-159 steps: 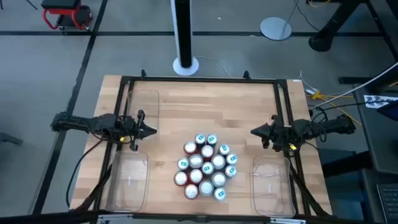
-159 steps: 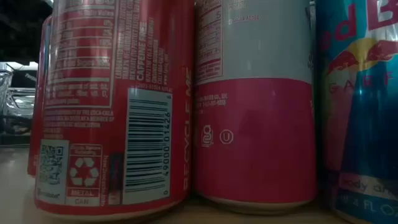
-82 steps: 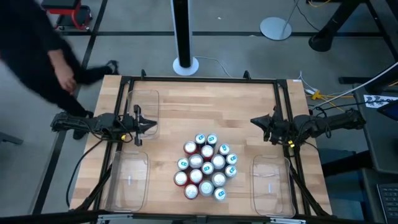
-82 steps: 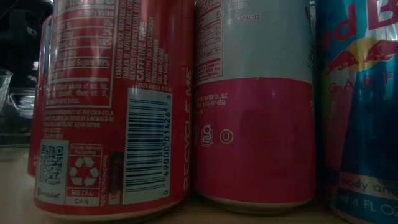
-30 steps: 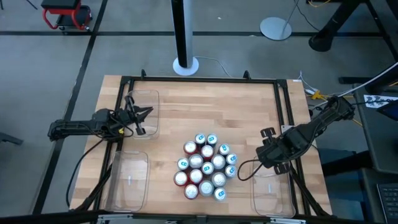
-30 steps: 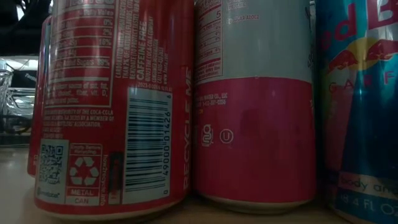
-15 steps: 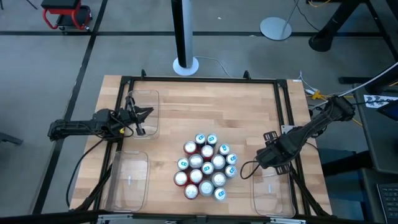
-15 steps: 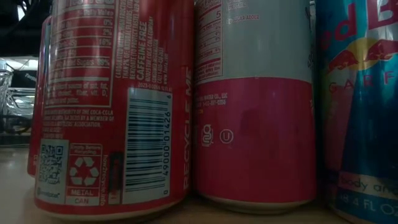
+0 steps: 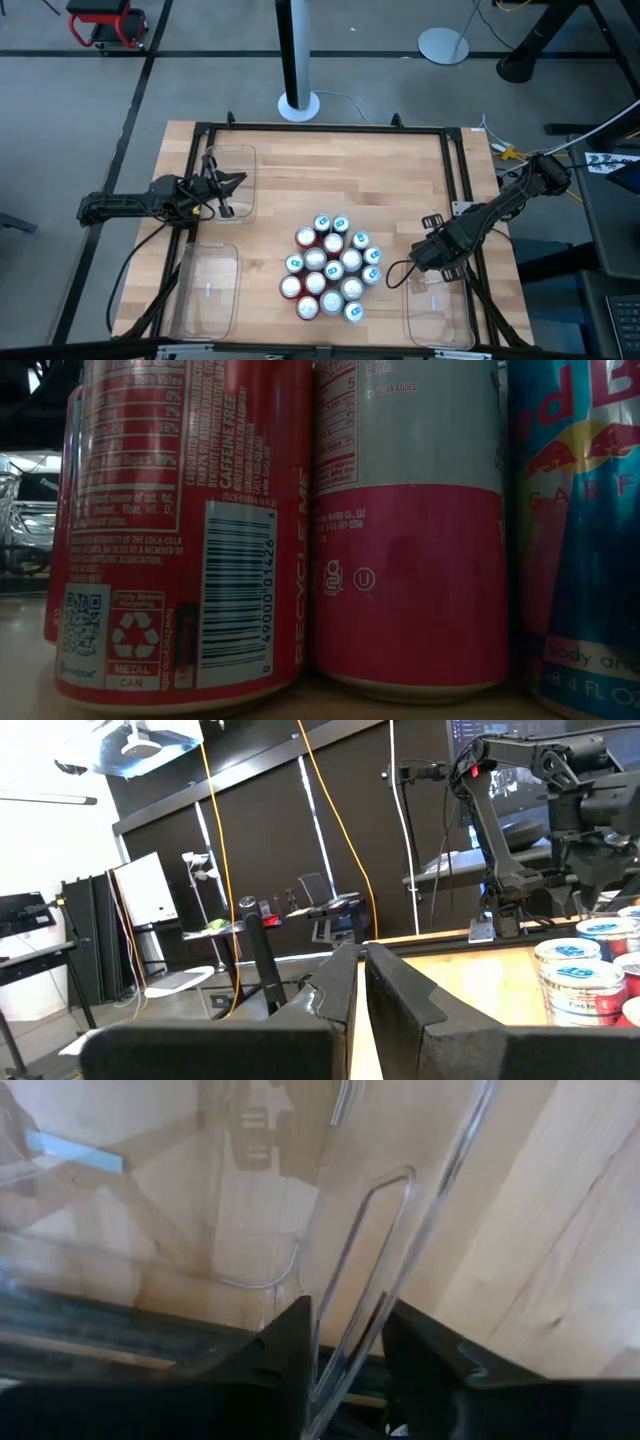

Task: Sort soda cans
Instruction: Move the transparent bins into the top middle

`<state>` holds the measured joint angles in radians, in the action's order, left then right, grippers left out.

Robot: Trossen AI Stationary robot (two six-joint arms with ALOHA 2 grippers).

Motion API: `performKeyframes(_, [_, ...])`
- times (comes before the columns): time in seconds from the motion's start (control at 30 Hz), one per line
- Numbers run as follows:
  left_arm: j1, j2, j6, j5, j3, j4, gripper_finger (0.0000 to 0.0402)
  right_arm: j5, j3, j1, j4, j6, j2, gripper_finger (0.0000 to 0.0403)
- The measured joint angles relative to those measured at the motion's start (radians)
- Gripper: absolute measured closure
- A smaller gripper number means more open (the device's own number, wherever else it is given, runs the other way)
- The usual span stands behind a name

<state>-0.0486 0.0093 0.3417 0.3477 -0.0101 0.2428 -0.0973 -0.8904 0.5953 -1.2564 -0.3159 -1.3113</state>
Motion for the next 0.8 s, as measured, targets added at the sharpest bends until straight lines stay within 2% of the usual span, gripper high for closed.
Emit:
performKeyframes(0.2, [0.000,0.000,-0.001,0.000,0.000,0.003,0.0382,0.037,-0.012,0.000,-0.003,0.022,0.001,0.0378])
performKeyframes(0.27, [0.000,0.000,-0.002,0.000,0.000,0.004,0.0382,0.049,-0.013,-0.001,-0.020,0.028,0.001,0.0394])
performKeyframes(0.5, [0.000,0.000,-0.002,0.000,0.000,0.004,0.0382,0.165,-0.013,-0.054,-0.068,0.056,0.001,0.0392])
performKeyframes(0.8, [0.000,0.000,-0.002,0.000,0.000,0.004,0.0382,0.270,-0.013,-0.258,-0.076,0.252,0.001,0.0392])
